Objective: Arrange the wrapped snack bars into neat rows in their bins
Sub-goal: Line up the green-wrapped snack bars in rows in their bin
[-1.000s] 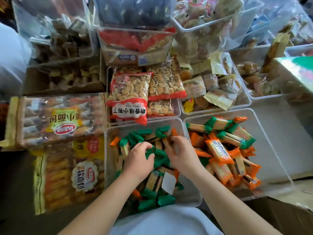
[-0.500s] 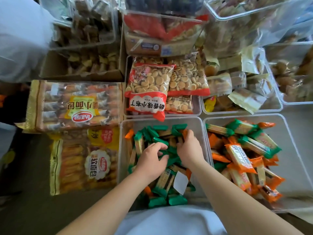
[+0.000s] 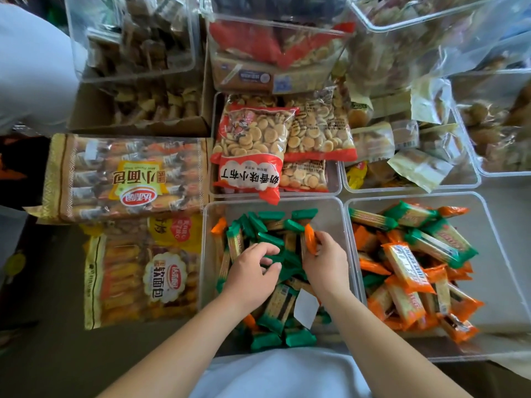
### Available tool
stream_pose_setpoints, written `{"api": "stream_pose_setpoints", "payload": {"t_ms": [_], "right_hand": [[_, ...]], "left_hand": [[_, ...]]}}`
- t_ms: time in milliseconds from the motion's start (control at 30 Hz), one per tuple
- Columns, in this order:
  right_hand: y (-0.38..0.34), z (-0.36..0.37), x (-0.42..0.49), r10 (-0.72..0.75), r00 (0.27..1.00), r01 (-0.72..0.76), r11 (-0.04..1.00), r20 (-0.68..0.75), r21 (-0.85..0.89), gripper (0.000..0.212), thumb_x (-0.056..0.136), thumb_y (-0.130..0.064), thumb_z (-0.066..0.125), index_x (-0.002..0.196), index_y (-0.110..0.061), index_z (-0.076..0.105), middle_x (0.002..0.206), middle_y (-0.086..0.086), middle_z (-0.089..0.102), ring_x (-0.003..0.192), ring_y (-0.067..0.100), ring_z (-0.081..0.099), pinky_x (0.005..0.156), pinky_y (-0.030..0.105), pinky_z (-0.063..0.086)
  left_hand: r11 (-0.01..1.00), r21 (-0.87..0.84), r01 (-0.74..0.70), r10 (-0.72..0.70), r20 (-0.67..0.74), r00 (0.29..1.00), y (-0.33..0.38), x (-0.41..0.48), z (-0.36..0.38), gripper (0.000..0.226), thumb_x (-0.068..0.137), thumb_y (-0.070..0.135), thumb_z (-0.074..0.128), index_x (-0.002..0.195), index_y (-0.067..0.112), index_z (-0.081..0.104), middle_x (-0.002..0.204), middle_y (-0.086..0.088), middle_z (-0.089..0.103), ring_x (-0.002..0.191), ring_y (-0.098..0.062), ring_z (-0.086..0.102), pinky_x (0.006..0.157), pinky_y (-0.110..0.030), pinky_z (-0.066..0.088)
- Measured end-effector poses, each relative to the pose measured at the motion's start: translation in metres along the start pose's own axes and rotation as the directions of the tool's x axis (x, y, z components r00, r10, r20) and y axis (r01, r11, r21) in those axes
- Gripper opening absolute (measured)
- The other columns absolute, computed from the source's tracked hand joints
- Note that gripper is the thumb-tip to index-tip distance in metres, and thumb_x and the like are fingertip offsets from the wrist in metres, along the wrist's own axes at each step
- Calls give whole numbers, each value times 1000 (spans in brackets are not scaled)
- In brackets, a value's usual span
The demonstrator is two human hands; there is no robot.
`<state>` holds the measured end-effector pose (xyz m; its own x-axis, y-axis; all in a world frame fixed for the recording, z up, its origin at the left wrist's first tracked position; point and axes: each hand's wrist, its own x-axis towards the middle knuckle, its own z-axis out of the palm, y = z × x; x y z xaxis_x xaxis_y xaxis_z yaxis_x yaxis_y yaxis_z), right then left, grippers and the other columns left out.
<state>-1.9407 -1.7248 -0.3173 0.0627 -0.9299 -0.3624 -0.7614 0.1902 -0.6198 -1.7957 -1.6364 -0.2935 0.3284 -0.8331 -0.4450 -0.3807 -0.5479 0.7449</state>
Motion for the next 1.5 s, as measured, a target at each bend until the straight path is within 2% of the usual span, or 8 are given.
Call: {"api": "stream_pose_setpoints", "payload": {"t_ms": [200, 400, 600, 733, 900, 1067, 1233, 1500], "right_hand": [[12, -11, -23, 67, 992, -94, 958, 106, 270, 32, 89, -17, 75, 117, -32, 69, 101, -20, 68, 91, 8, 70, 72, 36, 65], [19, -14, -24, 123, 969, -191, 924, 215, 332, 31, 90, -27, 70, 120, -29, 63, 107, -12, 68, 99, 10, 68, 81, 42, 65], [22, -14, -26, 122, 954, -233, 876, 274, 422, 46, 76, -63, 72, 109, -31, 68, 108, -8, 74, 101, 14, 73, 83, 43, 64], [11, -24, -36, 42, 975, -132, 896, 216, 423, 14, 96, -43, 65, 102, -31, 69, 96, -9, 76, 93, 11, 74, 81, 44, 64], [-9, -75, -59, -94, 992, 57, 931, 85, 360, 12, 104, -26, 59, 110, -28, 69, 95, -18, 70, 88, -13, 64, 66, 10, 54], [8, -143, -80, -170, 967, 223, 925, -193, 307, 22, 105, -24, 57, 113, -44, 63, 100, -23, 69, 95, -6, 65, 74, 11, 54], [74, -185, -84, -181, 879, 216, 976, -441, 31, 33, 101, -20, 60, 132, -17, 69, 129, -3, 69, 120, 15, 65, 100, 33, 55], [119, -216, -74, 74, 994, -85, 985, -77, -151, 27, 101, -36, 59, 125, -34, 71, 128, -11, 67, 122, 18, 61, 96, 35, 53]], "left_hand": [[985, 171, -16, -9, 145, 989, 8, 8, 16, 66, 91, 37, 74, 151, 30, 46, 146, 11, 51, 130, -13, 53, 108, -38, 49], [930, 358, -81, 57, 77, 995, 5, 13, 37, 73, 84, 47, 78, 148, 32, 47, 139, 10, 50, 123, -21, 56, 97, -41, 52], [982, 175, -68, 66, 16, 998, 9, 5, 37, 61, 91, 27, 72, 146, 43, 53, 135, 13, 59, 126, -15, 55, 105, -37, 50], [993, 16, -114, 115, -15, 993, 15, -9, 33, 49, 96, 30, 70, 143, 38, 60, 125, 15, 62, 117, -8, 60, 103, -34, 53], [973, -137, -188, 171, -129, 977, 31, -23, 24, 44, 98, 19, 70, 137, 39, 65, 117, 22, 62, 110, -1, 63, 99, -28, 56], [927, -229, -295, 287, -72, 955, 85, -27, 43, 38, 97, 22, 71, 130, 41, 67, 123, 17, 64, 110, -4, 66, 95, -31, 59], [918, -235, -319, 347, 92, 933, 131, -30, 99, 38, 97, 26, 71, 132, 38, 67, 118, 15, 71, 104, -5, 68, 93, -35, 60], [959, 113, -258, 213, 310, 927, 135, -34, 135, 40, 99, 33, 66, 138, 33, 61, 131, 14, 60, 114, -5, 60, 99, -33, 57]]}}
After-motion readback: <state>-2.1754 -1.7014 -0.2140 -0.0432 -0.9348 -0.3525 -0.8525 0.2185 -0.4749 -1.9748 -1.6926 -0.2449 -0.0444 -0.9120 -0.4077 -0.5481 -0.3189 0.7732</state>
